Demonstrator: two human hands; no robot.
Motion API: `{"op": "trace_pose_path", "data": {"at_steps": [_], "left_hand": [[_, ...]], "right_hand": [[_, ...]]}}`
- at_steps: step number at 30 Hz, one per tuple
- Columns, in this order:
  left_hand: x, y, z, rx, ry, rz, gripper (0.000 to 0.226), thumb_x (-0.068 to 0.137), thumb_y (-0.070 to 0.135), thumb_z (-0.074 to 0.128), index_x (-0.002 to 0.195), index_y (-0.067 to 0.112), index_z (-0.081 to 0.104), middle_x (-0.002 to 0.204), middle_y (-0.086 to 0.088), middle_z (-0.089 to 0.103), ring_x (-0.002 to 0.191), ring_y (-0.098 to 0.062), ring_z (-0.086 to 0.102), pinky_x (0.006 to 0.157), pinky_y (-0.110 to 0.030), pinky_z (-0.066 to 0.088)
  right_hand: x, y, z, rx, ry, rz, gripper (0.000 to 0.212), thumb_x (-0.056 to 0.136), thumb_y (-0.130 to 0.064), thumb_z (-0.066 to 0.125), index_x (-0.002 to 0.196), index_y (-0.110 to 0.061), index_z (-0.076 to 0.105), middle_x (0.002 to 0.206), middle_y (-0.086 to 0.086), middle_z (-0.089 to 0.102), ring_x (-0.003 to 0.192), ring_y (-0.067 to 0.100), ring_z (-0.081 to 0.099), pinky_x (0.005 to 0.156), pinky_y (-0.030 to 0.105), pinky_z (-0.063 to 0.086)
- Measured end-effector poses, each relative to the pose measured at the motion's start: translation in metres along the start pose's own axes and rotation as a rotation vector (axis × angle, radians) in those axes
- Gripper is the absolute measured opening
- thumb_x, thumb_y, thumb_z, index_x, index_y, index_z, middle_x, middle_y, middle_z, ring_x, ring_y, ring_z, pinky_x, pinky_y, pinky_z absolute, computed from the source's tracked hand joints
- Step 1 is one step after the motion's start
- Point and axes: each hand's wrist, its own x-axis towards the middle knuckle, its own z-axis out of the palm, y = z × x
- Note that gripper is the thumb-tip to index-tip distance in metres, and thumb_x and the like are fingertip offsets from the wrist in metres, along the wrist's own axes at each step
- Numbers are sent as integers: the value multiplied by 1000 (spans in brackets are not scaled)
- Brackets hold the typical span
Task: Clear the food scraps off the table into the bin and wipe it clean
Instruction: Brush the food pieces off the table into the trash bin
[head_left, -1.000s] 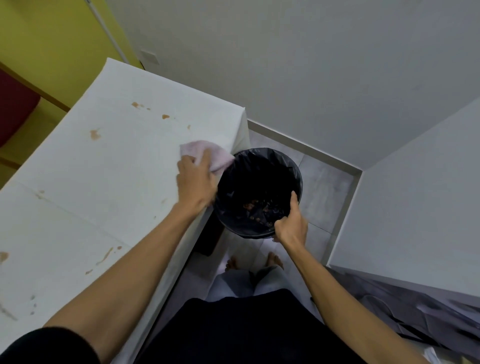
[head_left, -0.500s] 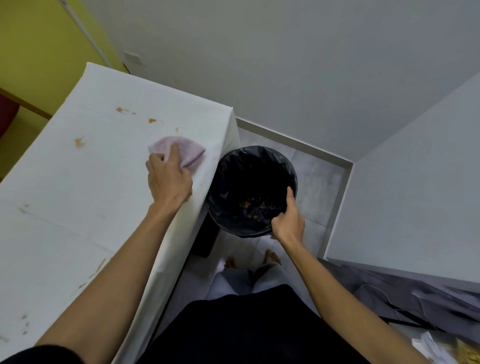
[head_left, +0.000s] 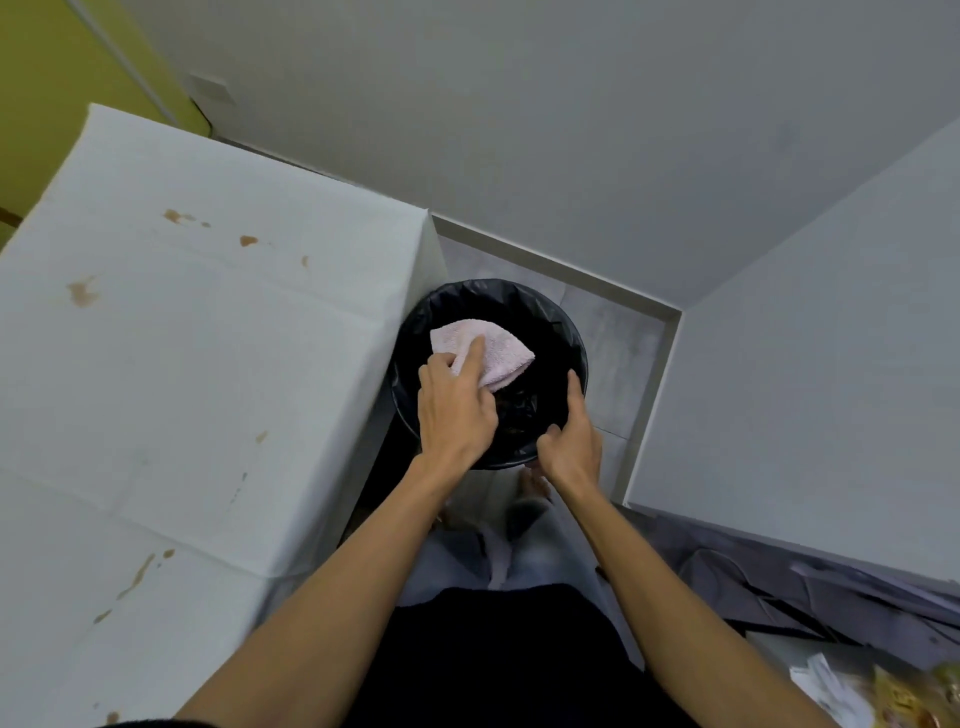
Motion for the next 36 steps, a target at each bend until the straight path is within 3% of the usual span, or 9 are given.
{"op": "trace_pose_path", "data": {"at_steps": [4,7,12,20,26,29,32,36], "left_hand": [[21,1,8,-117,62,-30,62,91,16,53,150,25,37,130,-15,42,123,-29,38,98,-34,41],[38,5,21,-150,78,-64,63,92,17,55,151,28,37,131,-13,41,124,-28,37,97,-25,32],[78,5,74,-161,40,-163,63,92,17,56,151,28,36,132,-13,41,124,-29,39,102,-29,35],[150,-52,210,-146,46,-421,70,92,17,56,155,15,25,139,-22,40,128,-38,38,108,-44,35],[182,-101,305,-171,20,-374,69,94,16,55,156,11,23,141,-19,38,131,-32,35,97,-23,28],[200,-123,344,-182,12,-355,69,94,13,56,155,9,24,139,-19,41,130,-31,37,102,-26,31],[215,-140,372,-170,12,-349,69,93,12,56,155,9,26,136,-19,42,128,-31,38,99,-25,31],[229,-156,395,-176,8,-342,70,94,14,56,156,13,23,141,-16,38,132,-26,34,95,-17,24]], "right_hand": [[35,-3,-4,18,-21,27,90,89,9,46,155,-43,13,85,12,66,57,14,52,54,26,47],[66,0,-7,-4,-36,48,91,89,9,46,154,-45,14,85,9,65,58,16,56,59,32,54],[131,32,9,-26,-78,48,92,87,5,45,149,-55,15,89,1,62,65,26,65,65,46,60],[240,112,60,-47,-101,23,88,88,8,42,151,-50,24,96,-6,50,75,22,64,74,42,60],[313,185,115,-10,-105,-38,85,87,10,42,154,-40,25,96,-1,57,69,25,64,65,47,60],[349,214,141,-18,-102,-53,85,86,10,40,154,-40,26,96,16,67,63,29,64,62,48,59],[379,237,162,-23,-102,-76,85,85,9,39,152,-42,28,98,10,67,63,27,64,62,46,60],[405,255,176,8,-112,-88,81,90,9,42,152,-42,31,118,-3,60,80,25,66,71,45,62]]}}
